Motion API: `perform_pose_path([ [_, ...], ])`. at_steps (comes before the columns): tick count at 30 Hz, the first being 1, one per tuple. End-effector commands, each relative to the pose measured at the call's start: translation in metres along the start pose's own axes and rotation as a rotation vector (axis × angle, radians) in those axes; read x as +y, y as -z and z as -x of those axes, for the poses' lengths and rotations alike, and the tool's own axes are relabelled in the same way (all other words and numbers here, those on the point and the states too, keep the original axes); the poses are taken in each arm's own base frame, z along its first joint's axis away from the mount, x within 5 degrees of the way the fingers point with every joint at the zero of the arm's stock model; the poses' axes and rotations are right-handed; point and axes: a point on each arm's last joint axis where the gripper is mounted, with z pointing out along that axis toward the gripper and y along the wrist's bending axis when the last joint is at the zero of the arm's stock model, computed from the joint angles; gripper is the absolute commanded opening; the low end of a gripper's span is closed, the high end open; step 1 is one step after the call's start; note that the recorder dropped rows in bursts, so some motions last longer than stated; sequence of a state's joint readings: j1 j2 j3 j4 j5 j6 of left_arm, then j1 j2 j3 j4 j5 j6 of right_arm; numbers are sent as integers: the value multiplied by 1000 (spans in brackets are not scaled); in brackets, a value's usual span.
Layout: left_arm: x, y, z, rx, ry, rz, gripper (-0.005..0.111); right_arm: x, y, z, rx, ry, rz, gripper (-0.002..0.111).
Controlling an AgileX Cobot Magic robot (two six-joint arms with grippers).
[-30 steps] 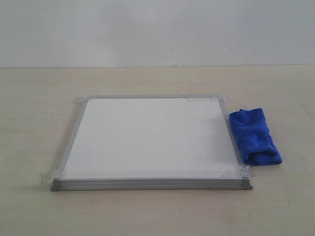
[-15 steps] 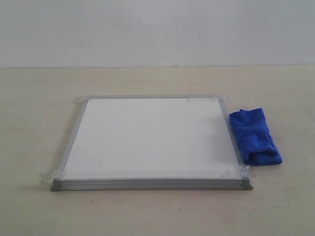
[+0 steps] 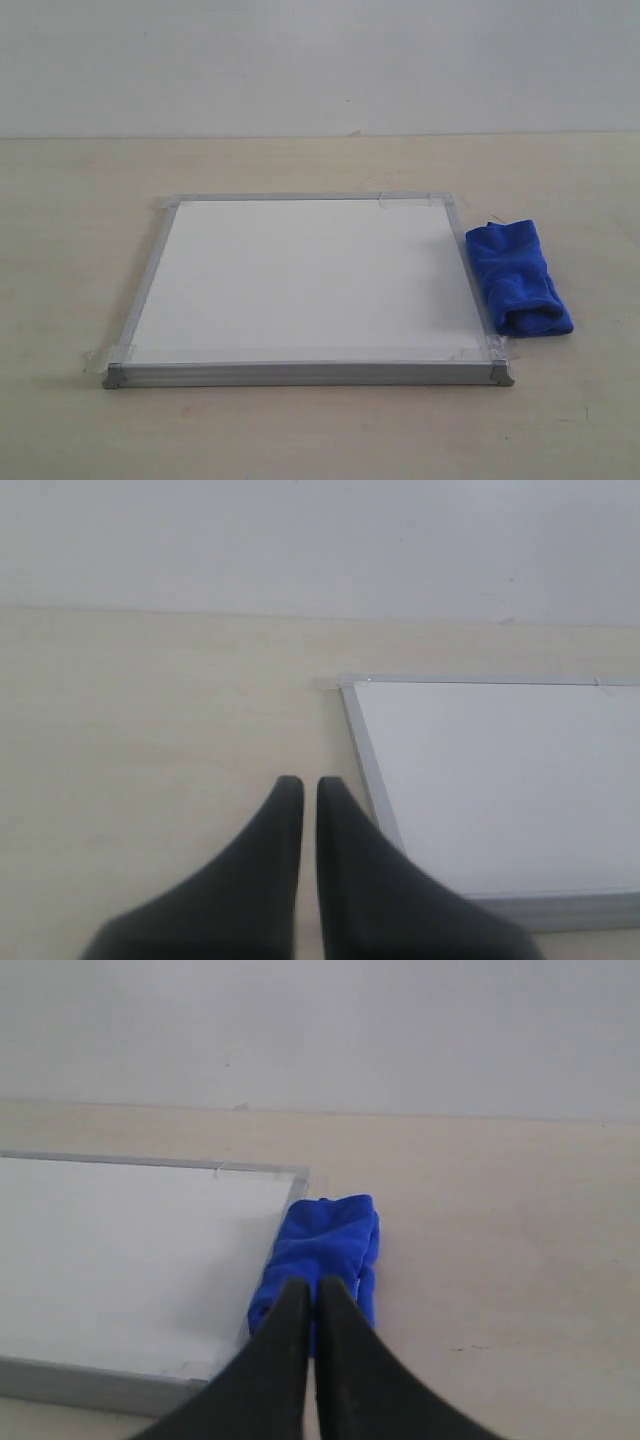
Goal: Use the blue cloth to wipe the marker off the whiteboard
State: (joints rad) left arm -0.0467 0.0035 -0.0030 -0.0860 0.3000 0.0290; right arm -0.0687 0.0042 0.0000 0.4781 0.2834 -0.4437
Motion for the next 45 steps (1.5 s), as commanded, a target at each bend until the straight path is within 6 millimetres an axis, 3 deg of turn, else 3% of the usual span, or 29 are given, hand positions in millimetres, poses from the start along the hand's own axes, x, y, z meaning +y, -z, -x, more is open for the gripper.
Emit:
perform_pose_path([
  [1, 0, 0, 0, -8, -2, 3, 5, 3, 1, -7, 77, 28, 31, 0],
  [9, 0, 0, 0, -8, -2, 3, 5, 2, 1, -8, 89, 3, 24, 0],
  [17, 0, 0, 0, -8, -2, 3, 5, -14, 2, -8, 77, -137, -161, 0],
  [29, 0, 0, 0, -8, -2, 3, 5, -7, 1, -8, 84, 63, -17, 0],
  [45, 0, 0, 0, -8, -2, 3, 5, -6, 1, -8, 85, 81, -12, 0],
])
